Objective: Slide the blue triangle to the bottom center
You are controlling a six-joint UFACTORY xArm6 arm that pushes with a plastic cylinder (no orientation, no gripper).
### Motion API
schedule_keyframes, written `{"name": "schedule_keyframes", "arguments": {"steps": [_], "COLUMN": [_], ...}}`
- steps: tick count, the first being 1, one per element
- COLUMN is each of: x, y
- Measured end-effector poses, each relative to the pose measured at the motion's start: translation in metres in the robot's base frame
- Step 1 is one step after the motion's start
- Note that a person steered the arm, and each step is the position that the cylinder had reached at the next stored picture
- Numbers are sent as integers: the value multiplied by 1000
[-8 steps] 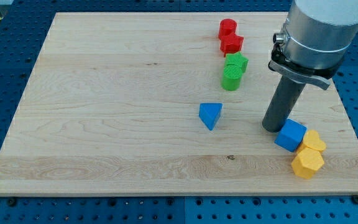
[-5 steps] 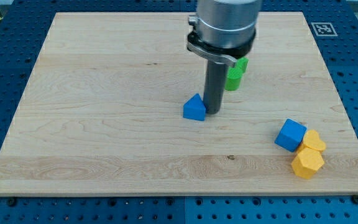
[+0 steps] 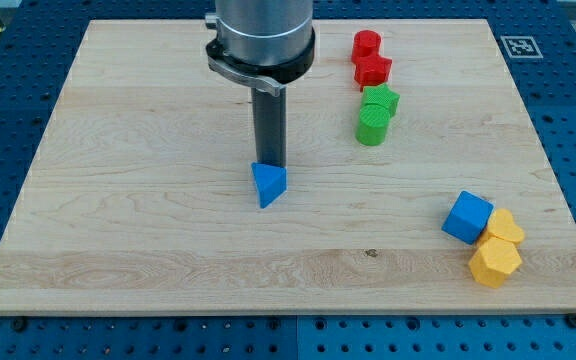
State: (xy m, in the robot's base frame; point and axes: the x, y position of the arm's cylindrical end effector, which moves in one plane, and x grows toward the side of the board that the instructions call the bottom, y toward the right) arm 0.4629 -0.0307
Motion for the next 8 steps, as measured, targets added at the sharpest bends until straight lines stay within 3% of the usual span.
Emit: {"name": "schedule_keyframes", "arguments": {"steps": [3,5,8], "x": [72,80,132], "y": [-14,-13,89]}}
